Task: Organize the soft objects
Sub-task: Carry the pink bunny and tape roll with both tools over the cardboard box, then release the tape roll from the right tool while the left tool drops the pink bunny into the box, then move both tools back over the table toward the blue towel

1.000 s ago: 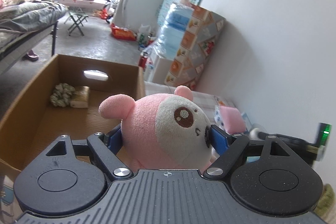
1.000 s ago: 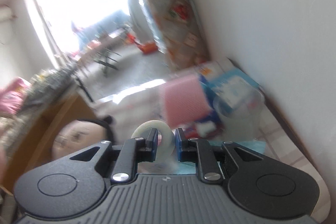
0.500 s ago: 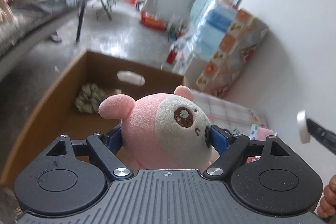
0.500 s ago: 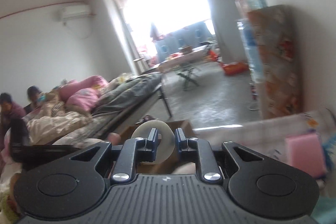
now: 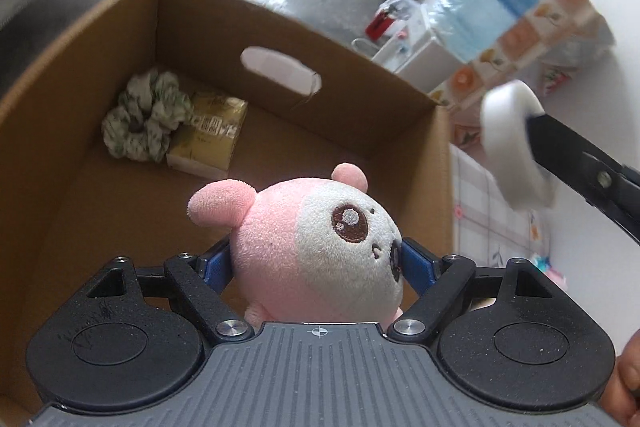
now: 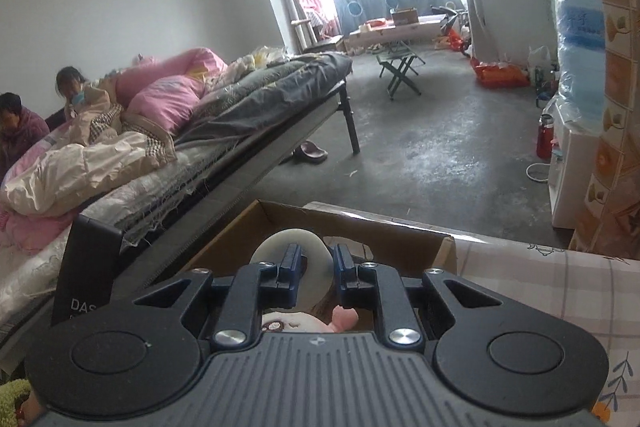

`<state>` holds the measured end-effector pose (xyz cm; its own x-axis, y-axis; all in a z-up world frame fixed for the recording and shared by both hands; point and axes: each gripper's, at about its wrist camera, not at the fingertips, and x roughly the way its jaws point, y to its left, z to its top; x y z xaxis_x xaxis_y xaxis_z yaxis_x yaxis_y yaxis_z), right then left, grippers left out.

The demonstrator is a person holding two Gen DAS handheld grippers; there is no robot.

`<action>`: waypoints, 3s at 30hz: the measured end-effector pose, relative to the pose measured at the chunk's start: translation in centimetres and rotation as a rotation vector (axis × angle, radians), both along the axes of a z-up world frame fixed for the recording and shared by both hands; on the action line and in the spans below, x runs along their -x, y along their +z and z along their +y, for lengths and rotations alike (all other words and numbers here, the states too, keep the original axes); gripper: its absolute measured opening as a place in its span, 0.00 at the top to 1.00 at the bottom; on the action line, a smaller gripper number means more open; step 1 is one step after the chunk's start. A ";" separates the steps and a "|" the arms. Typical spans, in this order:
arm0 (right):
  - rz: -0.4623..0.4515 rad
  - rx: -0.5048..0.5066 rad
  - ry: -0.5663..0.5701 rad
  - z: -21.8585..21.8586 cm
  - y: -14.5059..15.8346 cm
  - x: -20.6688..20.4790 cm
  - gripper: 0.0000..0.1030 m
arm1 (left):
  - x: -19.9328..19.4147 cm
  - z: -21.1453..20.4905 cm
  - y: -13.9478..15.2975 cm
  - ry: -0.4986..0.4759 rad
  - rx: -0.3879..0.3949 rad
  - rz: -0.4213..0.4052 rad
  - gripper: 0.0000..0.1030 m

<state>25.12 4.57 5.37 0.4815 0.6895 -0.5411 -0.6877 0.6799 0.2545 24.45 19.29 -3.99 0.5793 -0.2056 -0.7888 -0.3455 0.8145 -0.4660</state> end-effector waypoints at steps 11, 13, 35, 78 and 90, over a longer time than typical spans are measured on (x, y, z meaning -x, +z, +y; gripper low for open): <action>0.051 0.101 0.011 4.0 -2.6 -3.8 0.82 | -2.3 1.8 -4.0 0.070 0.148 0.112 0.17; 0.055 0.111 0.014 4.3 -2.8 -4.1 0.82 | -2.2 2.2 -4.5 0.089 0.171 0.104 0.17; 0.047 0.363 0.024 9.3 -5.1 -5.6 0.82 | 2.9 7.1 -2.8 0.253 0.238 0.003 0.17; -0.068 -0.025 -0.063 -10.6 4.5 8.6 0.27 | 11.9 -0.4 6.2 0.065 -0.008 -0.190 0.08; -0.087 -0.145 -0.190 -20.9 1.4 18.9 0.16 | 18.9 -8.9 9.6 -0.113 -0.241 -0.348 0.03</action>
<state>6.27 -16.34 6.80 0.6505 0.6492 -0.3941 -0.5742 0.7601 0.3044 5.57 10.43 5.63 0.8032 -0.1170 -0.5840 -0.1042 0.9378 -0.3312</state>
